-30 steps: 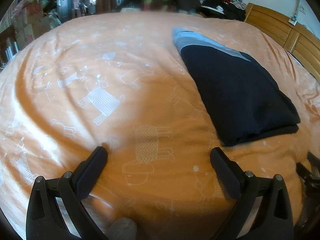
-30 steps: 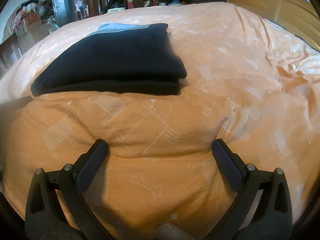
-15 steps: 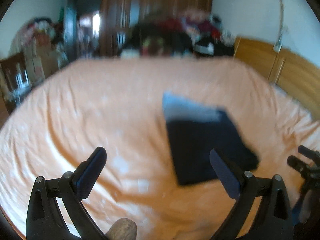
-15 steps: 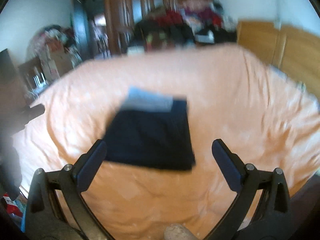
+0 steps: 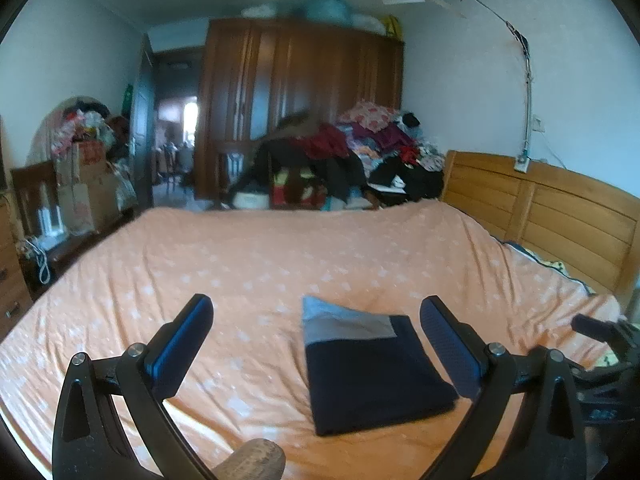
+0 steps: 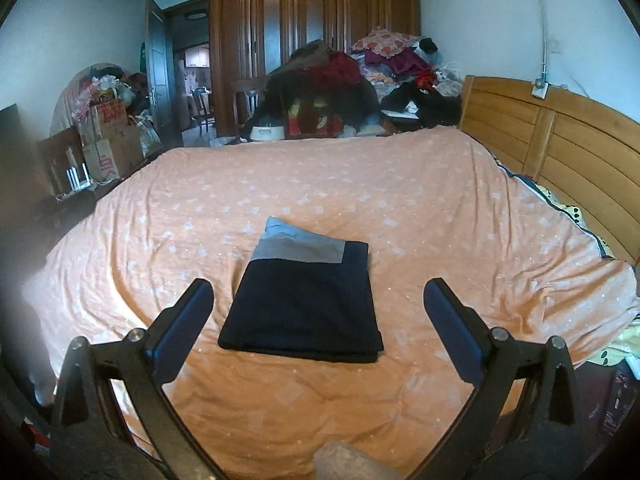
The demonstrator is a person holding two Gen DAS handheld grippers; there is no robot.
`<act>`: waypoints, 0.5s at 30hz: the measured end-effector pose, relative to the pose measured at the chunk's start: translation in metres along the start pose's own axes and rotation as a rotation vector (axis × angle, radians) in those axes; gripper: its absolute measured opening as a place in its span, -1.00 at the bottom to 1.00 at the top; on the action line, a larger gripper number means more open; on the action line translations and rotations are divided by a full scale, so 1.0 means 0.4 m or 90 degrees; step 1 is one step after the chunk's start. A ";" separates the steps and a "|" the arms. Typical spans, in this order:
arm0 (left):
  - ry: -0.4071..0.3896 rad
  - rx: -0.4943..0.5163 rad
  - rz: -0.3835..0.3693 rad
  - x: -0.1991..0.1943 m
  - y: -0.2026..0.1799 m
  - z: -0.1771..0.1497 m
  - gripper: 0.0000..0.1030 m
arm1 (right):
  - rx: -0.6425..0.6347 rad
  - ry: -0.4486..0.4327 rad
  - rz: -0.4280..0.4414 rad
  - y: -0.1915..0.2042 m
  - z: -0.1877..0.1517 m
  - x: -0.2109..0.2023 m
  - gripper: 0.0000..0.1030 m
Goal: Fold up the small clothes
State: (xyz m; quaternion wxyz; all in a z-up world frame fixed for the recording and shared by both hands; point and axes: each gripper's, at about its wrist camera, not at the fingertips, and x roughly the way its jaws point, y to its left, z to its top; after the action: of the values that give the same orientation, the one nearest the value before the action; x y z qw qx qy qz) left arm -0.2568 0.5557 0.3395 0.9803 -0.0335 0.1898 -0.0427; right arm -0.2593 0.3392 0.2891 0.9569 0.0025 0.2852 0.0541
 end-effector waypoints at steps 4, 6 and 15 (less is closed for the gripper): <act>0.023 0.014 0.004 0.000 -0.021 -0.027 1.00 | 0.005 0.020 0.003 -0.002 -0.005 0.005 1.00; 0.028 0.016 -0.004 0.001 -0.037 -0.037 1.00 | 0.003 0.026 -0.001 0.002 -0.012 0.004 1.00; 0.018 0.012 -0.005 -0.018 -0.031 -0.039 1.00 | 0.003 0.042 -0.004 0.004 -0.019 0.010 1.00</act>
State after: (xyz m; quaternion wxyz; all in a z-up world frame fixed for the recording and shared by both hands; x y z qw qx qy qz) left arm -0.2702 0.5434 0.3289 0.9777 -0.0240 0.2031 -0.0485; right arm -0.2600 0.3410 0.2806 0.9472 0.0022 0.3167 0.0501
